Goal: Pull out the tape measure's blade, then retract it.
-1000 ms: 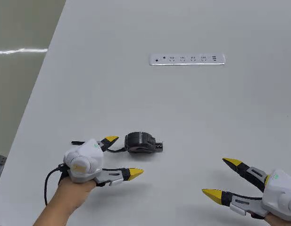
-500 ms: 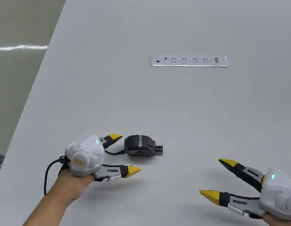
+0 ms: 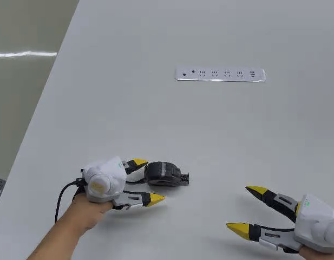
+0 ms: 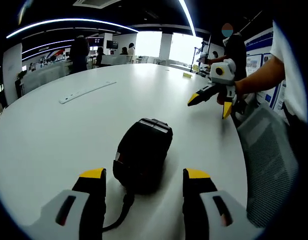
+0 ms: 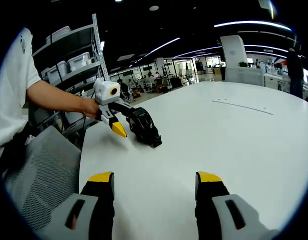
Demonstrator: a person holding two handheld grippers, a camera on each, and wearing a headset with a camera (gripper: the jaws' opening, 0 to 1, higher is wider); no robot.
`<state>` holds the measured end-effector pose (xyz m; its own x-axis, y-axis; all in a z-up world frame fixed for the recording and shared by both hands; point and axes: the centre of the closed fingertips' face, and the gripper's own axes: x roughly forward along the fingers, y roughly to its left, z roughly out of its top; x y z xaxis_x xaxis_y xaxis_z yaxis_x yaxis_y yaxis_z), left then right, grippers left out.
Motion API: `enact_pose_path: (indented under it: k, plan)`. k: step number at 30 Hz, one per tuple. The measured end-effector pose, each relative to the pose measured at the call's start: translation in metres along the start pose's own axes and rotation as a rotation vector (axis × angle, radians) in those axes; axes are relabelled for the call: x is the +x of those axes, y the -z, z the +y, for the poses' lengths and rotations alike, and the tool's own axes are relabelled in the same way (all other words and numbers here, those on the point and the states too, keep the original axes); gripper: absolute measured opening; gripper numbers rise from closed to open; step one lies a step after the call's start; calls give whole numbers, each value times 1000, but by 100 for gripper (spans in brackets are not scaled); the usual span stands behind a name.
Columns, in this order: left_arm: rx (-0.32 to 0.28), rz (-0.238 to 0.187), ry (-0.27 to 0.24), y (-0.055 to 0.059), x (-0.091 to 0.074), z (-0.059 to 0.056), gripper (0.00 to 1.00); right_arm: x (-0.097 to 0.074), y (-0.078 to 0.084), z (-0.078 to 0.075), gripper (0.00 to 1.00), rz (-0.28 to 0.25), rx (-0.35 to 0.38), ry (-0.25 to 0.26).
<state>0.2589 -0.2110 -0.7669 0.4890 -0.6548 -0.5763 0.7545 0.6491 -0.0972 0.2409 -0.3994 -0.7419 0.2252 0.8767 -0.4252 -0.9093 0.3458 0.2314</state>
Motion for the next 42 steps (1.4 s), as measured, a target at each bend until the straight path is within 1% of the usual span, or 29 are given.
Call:
enact_pose_path:
  k: [3, 6, 9, 12, 14, 16, 18, 20, 22, 25, 27, 28, 30, 31, 32, 42]
  plan:
    - [-8, 10, 7, 3, 3, 1, 57, 3, 2, -1, 66, 9, 5, -7]
    - [0, 14, 13, 3, 5, 1, 54, 6, 3, -1, 66, 14, 7, -15]
    - [-11, 2, 15, 0, 6, 3, 54, 8, 3, -2, 65, 16, 10, -22]
    - [0, 2, 24, 0, 8, 3, 52, 10, 2, -2, 65, 21, 10, -27]
    - [-8, -2, 33, -1, 9, 3, 52, 12, 1, -3, 64, 22, 9, -30]
    - [6, -2, 41, -1, 11, 2, 51, 13, 0, -4, 64, 22, 9, -33]
    - [13, -3, 55, -2, 12, 1, 49, 15, 0, -5, 64, 24, 9, -36]
    - [21, -1, 57, -2, 13, 2, 45, 16, 0, -5, 64, 27, 6, -39]
    - [12, -3, 60, -3, 14, 3, 44, 17, 0, -6, 63, 30, 6, -40]
    - [15, -8, 72, -4, 14, 2, 43, 19, 0, -6, 63, 32, 6, -45]
    - [27, 2, 75, -3, 14, 2, 41, 20, -1, -7, 63, 32, 9, -47]
    - [26, 3, 78, -2, 14, 2, 40, 20, -1, -7, 62, 32, 9, -48]
    - [41, 0, 65, -4, 13, 5, 36, 22, 0, -7, 62, 34, 9, -50]
    - [38, -4, 69, -4, 13, 4, 35, 22, 0, -7, 62, 34, 8, -50]
    - [31, -3, 71, -4, 13, 4, 35, 23, -1, -7, 62, 34, 10, -51]
    - [34, -11, 86, -3, 14, 5, 34, 26, 0, -8, 61, 36, 9, -59]
